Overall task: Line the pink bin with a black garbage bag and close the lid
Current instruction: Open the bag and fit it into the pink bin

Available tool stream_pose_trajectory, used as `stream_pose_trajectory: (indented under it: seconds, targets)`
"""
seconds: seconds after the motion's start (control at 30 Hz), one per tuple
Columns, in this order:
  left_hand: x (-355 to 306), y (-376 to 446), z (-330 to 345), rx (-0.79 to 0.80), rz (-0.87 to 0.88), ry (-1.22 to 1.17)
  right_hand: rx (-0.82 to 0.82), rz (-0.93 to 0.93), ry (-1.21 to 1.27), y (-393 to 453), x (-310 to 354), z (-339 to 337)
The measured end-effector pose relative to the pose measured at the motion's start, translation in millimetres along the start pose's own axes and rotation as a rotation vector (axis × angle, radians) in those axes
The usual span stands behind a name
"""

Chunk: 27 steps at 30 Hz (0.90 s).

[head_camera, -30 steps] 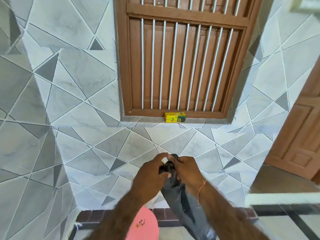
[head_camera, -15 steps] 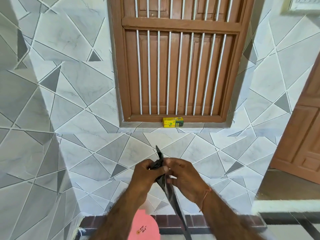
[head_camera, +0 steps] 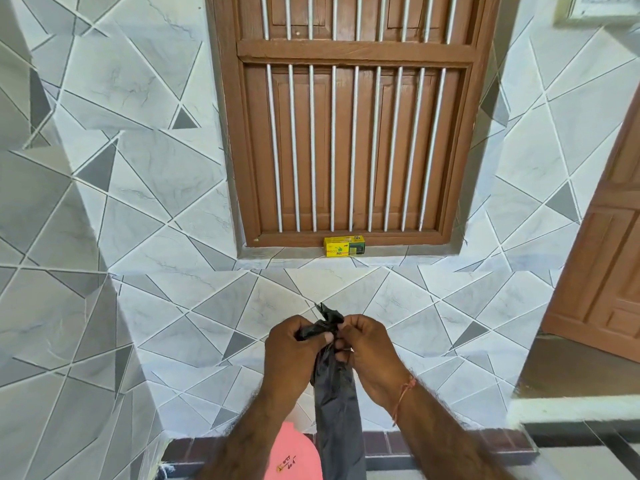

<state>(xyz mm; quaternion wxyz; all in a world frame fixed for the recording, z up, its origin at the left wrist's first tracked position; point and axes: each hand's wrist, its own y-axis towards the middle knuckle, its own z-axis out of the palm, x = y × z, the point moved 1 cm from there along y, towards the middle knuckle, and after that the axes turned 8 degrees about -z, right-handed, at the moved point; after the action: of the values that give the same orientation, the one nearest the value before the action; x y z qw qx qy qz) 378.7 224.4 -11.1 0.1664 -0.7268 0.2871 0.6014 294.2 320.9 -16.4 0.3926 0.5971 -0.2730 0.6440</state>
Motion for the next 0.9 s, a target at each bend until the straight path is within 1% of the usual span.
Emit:
stream_pose_trajectory:
  seconds: [0.13,0.23,0.37,0.43,0.5,0.53,0.6,0.63,0.67,0.77,0.8,0.87,0.9]
  targets:
    - [-1.3,0.1,-0.7,-0.03,-0.023,-0.072,-0.061,-0.018,0.041,1.4,0.8,0.8]
    - [5.2,0.4,-2.3,-0.02,-0.046,-0.182,-0.132,-0.02,0.099,4.2,0.3,1.1]
    - [7.7,3.2,-5.0,-0.037,-0.103,-0.335,-0.265,-0.087,-0.065,6.3,2.2,1.8]
    - [2.0,1.1,-8.8,-0.031,-0.1,-0.37,-0.339,-0.142,-0.099,6.9,4.8,2.5]
    - [0.7,-0.4,-12.7,0.011,-0.039,-0.301,-0.386,-0.172,-0.097,8.9,8.1,1.5]
    - [2.3,-0.2,-15.2,0.036,0.018,-0.204,-0.399,-0.178,-0.098,10.6,9.9,0.5]
    - [7.9,2.1,-20.6,0.095,0.134,0.066,-0.421,-0.179,-0.095,15.0,11.7,-3.6]
    - [10.8,4.4,-24.1,0.117,0.161,0.173,-0.43,-0.182,-0.102,17.5,11.5,-6.7]
    - [15.4,7.8,-27.8,0.127,0.164,0.242,-0.44,-0.189,-0.117,19.6,10.9,-10.1]
    - [27.0,19.6,-42.7,0.154,0.073,0.227,-0.435,-0.222,-0.187,21.4,9.5,-17.8]
    - [27.5,22.4,-47.4,0.185,0.045,0.246,-0.398,-0.23,-0.206,20.6,9.5,-17.8]
    - [25.8,24.8,-52.4,0.296,-0.002,0.369,-0.296,-0.247,-0.229,17.7,10.3,-14.4]
    - [21.0,25.0,-52.3,0.346,0.007,0.417,-0.261,-0.262,-0.238,17.1,11.1,-12.4]
